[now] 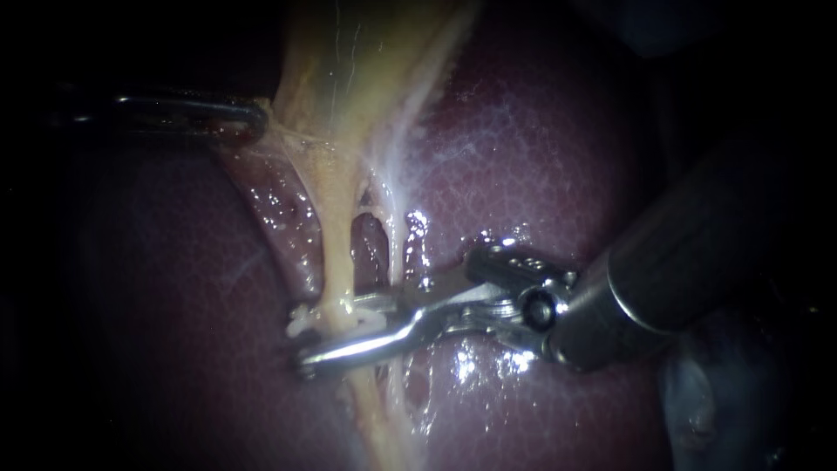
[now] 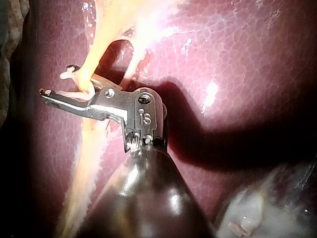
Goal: Clipping second clip left tube
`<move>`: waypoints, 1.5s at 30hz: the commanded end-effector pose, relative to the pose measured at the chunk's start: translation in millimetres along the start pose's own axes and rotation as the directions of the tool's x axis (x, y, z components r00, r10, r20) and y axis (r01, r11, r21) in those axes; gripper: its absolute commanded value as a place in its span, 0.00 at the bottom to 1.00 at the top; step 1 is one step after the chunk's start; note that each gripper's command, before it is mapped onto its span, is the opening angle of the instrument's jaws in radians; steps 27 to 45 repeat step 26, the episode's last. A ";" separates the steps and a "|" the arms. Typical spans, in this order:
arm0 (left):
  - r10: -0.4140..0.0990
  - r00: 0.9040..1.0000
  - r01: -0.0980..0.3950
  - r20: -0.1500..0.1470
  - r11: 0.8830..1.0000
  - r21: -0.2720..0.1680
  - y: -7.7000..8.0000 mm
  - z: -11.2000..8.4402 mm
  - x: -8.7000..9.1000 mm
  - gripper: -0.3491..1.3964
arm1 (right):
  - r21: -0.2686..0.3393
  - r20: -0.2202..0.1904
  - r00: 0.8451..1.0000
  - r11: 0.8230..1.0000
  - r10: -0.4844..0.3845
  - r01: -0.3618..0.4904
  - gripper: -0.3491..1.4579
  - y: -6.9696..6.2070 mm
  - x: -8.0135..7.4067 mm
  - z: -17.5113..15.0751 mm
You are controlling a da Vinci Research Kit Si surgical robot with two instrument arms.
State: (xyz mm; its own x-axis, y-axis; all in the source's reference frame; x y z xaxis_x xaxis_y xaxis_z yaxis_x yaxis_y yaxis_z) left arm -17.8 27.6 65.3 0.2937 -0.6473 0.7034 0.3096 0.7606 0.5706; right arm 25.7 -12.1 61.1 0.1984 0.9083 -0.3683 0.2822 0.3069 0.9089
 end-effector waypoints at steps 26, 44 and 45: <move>-0.001 1.000 0.001 0.000 1.000 -0.001 -0.1 0.0 -0.1 0.00 | 0.054 0.045 0.999 0.998 0.027 -0.029 0.00 -0.3 -0.3 -0.5; -0.001 1.000 0.001 0.000 1.000 -0.001 -0.1 0.0 -0.1 0.00 | 0.054 0.045 0.999 0.998 0.027 -0.029 0.00 -0.3 -0.3 -0.5; -0.001 1.000 0.001 0.000 1.000 -0.001 -0.1 0.0 -0.1 0.00 | 0.054 0.045 0.999 0.998 0.027 -0.029 0.00 -0.3 -0.3 -0.5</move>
